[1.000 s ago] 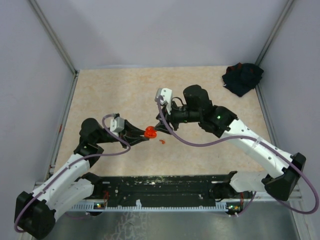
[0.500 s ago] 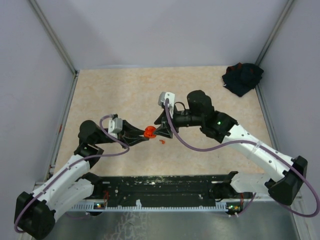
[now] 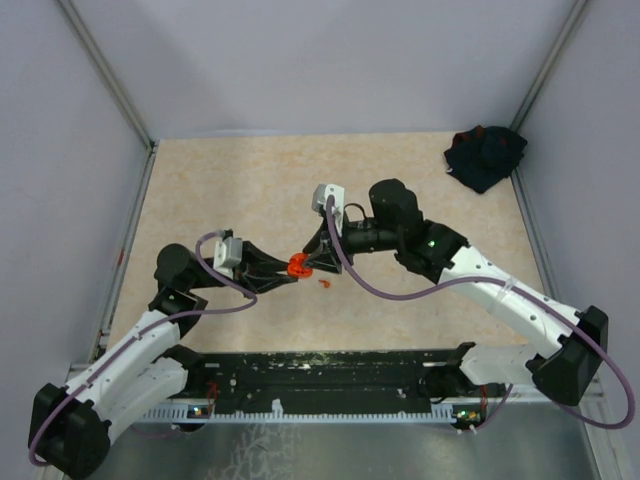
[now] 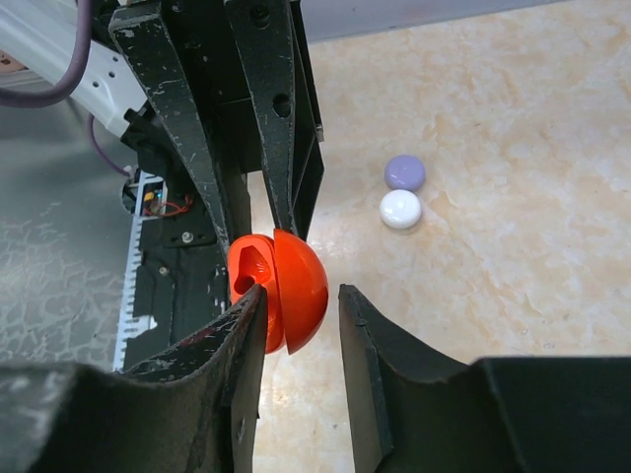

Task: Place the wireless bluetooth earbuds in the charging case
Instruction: Pick up the earbud from the center of the board.

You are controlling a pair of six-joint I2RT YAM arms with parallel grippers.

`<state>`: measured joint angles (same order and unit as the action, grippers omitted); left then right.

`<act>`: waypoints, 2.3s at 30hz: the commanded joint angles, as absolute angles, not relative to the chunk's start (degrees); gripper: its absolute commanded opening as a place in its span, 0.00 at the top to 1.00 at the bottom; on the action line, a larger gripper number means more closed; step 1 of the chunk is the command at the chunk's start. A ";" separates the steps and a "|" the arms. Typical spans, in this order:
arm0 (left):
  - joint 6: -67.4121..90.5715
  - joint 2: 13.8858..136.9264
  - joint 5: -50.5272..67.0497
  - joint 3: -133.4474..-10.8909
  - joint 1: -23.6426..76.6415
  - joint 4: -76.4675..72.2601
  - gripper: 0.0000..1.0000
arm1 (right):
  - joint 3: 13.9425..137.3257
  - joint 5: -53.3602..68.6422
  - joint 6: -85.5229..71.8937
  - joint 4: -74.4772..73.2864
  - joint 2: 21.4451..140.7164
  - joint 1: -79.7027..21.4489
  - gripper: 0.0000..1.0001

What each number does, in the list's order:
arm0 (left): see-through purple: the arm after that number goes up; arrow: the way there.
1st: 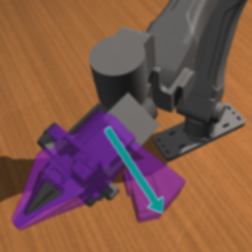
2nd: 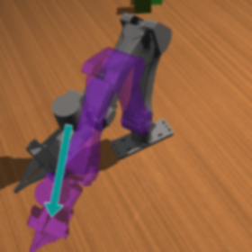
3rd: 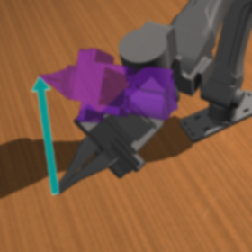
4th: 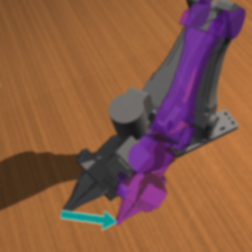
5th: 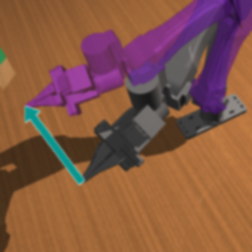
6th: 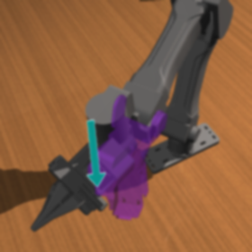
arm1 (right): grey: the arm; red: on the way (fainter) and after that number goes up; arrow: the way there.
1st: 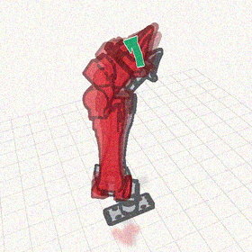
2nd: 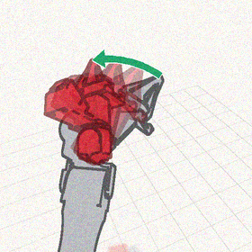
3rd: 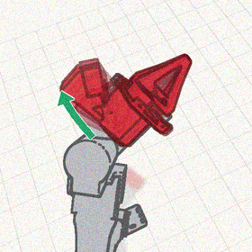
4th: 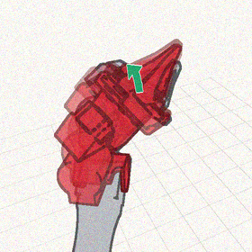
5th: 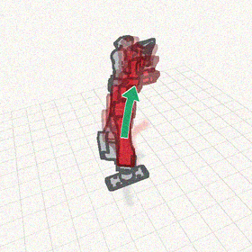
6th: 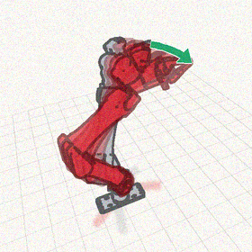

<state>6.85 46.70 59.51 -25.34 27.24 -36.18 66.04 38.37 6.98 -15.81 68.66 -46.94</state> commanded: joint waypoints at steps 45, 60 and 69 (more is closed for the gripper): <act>8.61 46.83 58.89 -24.79 27.43 -39.20 0.60 | 80.93 30.68 17.48 -31.39 74.22 -51.05 1.00; 6.86 46.81 58.89 -25.47 27.42 -37.03 0.86 | 81.34 30.30 16.57 -30.84 74.17 -51.33 1.00; -0.95 44.82 56.30 -27.80 27.42 -27.20 0.96 | 80.35 26.27 12.71 -27.69 71.04 -51.37 0.68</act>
